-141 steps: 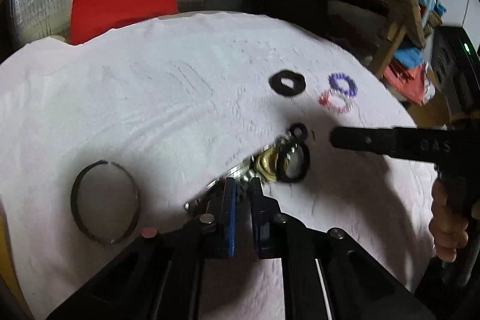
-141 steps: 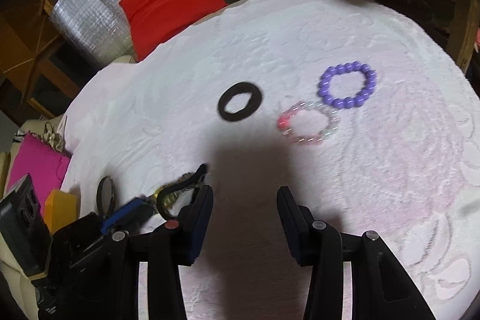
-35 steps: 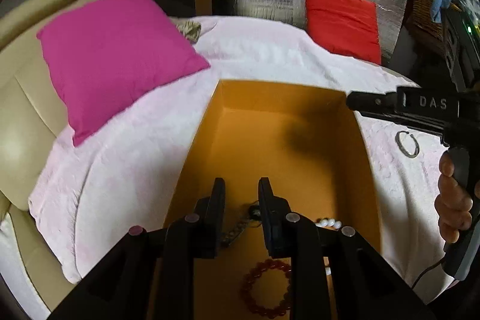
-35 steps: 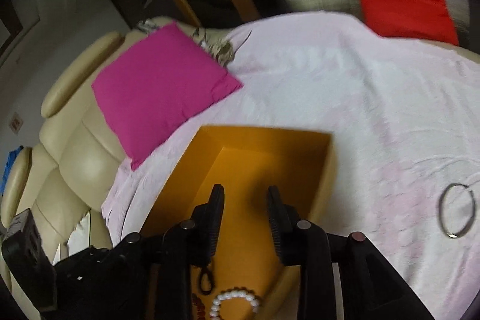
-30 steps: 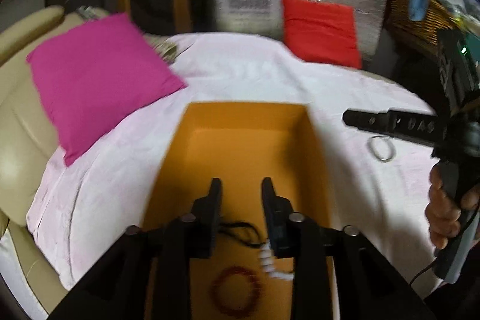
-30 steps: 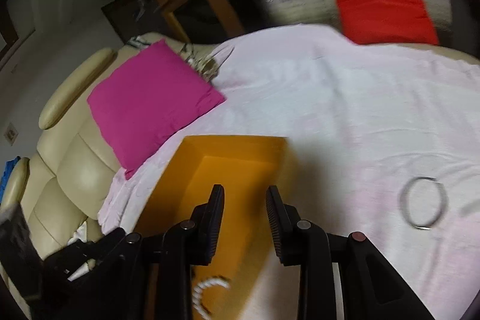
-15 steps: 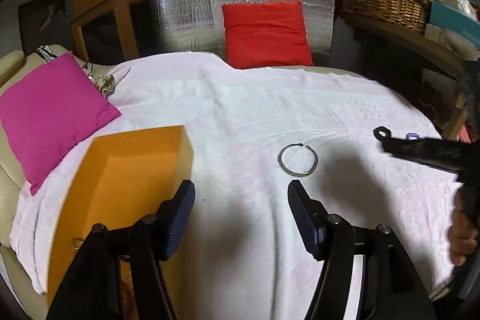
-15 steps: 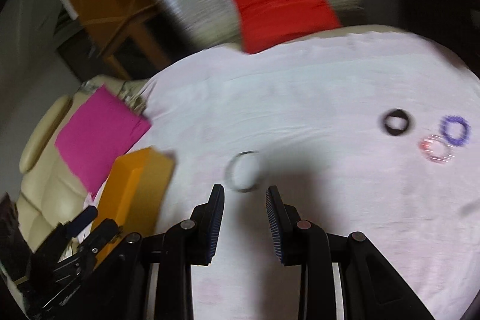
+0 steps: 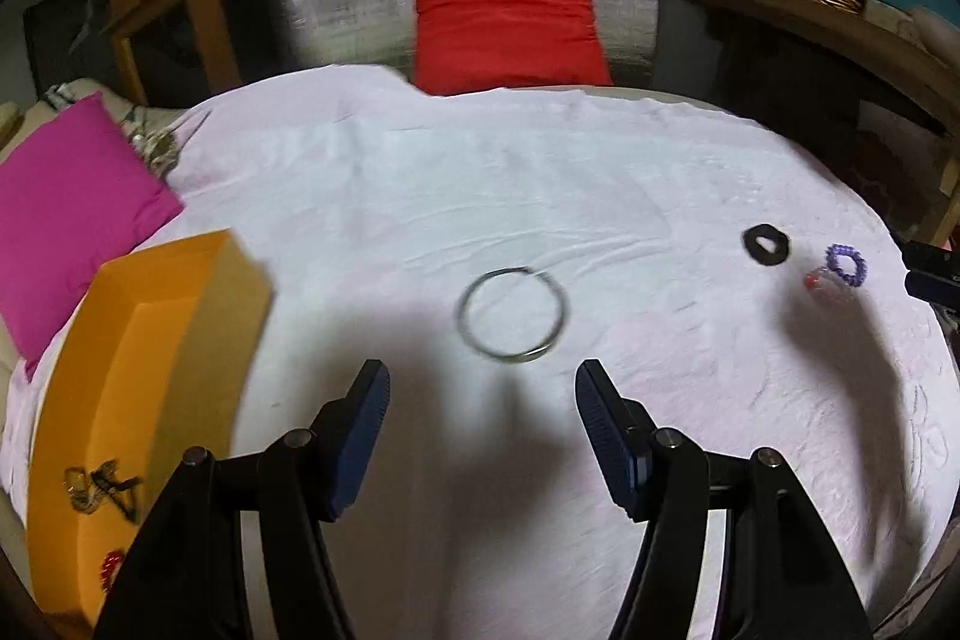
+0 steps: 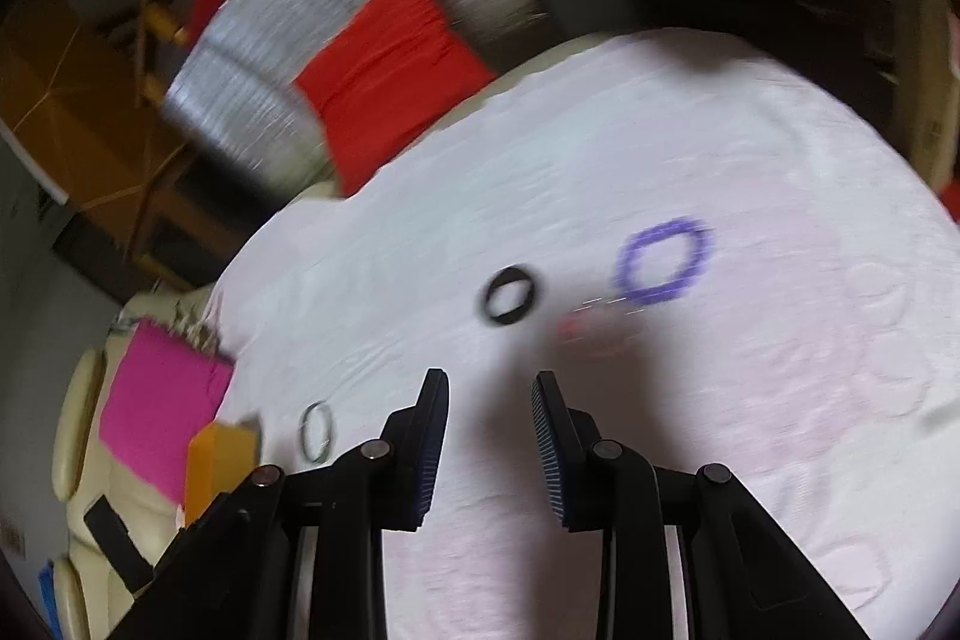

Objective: Organize jewelry
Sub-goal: 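Open both tools in the box and move them back over the table, then grasp the pink crystal bracelet with the right tool while the left tool approaches the silver bangle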

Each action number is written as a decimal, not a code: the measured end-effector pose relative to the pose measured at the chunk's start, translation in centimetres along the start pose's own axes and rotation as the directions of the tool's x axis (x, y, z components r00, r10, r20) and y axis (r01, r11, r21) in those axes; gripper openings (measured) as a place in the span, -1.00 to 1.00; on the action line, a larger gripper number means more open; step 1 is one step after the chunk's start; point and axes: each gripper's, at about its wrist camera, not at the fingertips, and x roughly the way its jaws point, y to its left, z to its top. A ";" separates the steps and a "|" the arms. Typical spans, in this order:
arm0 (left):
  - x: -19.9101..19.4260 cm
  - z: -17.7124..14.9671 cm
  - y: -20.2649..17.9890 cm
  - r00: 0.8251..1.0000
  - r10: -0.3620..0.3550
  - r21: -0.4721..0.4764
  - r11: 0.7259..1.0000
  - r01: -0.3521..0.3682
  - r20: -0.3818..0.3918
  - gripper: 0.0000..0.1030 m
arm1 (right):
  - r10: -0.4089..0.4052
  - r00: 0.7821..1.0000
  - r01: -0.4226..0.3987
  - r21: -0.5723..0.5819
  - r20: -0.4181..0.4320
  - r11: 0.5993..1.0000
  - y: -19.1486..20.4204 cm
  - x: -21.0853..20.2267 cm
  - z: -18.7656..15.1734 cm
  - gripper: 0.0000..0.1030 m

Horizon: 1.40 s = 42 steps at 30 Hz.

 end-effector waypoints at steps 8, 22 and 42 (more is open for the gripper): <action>2.5 -0.8 -0.7 0.998 -0.024 0.000 1.000 0.024 -0.060 0.27 | -0.059 0.998 0.060 0.083 -0.017 0.995 -3.5 0.5 0.9 -0.38; 3.3 -0.3 2.3 0.998 0.009 -0.051 0.999 -0.012 -0.059 0.27 | -0.166 0.986 0.168 0.055 -0.029 0.984 -3.3 4.9 0.7 -0.38; 4.4 0.2 3.7 0.997 0.012 -0.086 0.996 -0.018 -0.077 0.28 | -0.436 0.899 0.435 -0.211 0.044 0.875 1.0 8.4 -0.5 -0.83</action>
